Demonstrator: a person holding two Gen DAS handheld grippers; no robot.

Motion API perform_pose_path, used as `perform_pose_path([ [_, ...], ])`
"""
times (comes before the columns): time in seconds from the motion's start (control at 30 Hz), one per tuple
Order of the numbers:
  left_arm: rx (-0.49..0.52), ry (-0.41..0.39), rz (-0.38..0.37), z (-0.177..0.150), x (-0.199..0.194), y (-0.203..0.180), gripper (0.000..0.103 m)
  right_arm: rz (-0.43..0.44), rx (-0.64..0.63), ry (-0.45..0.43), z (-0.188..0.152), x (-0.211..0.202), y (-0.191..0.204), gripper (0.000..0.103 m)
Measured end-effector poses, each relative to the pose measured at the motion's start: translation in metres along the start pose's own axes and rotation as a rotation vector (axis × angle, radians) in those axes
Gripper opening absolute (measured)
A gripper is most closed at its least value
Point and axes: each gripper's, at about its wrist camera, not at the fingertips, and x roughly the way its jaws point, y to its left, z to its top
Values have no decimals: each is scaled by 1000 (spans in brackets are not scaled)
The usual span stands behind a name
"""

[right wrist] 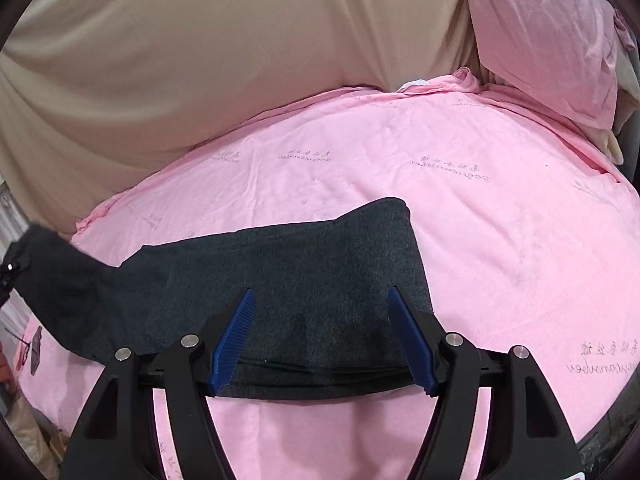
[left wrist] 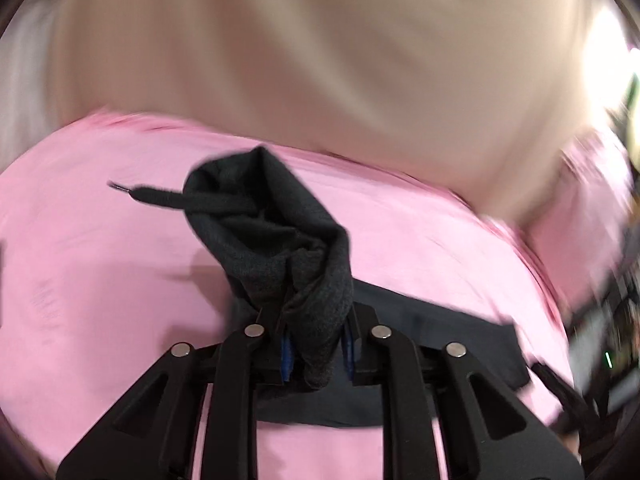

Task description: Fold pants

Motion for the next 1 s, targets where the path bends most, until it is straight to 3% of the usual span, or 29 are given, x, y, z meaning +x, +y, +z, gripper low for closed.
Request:
perform_pose_path([
  [0.03, 40, 32, -42, -8, 12, -21, 33, 6, 1, 11, -1, 2, -1, 68],
  [0.1, 88, 128, -83, -30, 47, -51, 61, 27, -1, 39, -4, 7, -2, 68],
  [0.2, 80, 209, -42, -51, 73, -52, 65, 66, -12, 70, -7, 9, 7, 68],
  [0.3, 10, 204, -27, -56, 62, -25, 71, 159, -34, 107, -7, 14, 25, 71],
  [0.4, -39, 116, 85, -57, 26, 10, 87, 375, -28, 177, 0, 30, 60, 71],
  [0.53, -85, 65, 208, -54, 7, 50, 87, 561, -76, 335, -5, 68, 123, 71],
  [0.63, -113, 60, 237, -56, 2, 69, 88, 523, -102, 441, -22, 95, 152, 71],
  [0.7, -108, 70, 258, -59, 6, 77, 88, 483, -82, 457, -27, 103, 155, 71],
  [0.8, -117, 87, 253, -68, 1, 96, 88, 490, -27, 456, -24, 102, 155, 72],
  [0.87, -141, 97, 237, -73, 5, 105, 88, 491, -60, 453, -23, 104, 167, 64],
  [0.9, -153, 101, 229, -74, 7, 108, 88, 509, -62, 479, -24, 110, 172, 56],
  [0.93, -163, 104, 228, -74, 9, 111, 88, 534, -58, 512, -28, 117, 180, 41],
  [1.0, -184, 106, 227, -76, 6, 115, 88, 512, -79, 504, -33, 126, 194, 26],
])
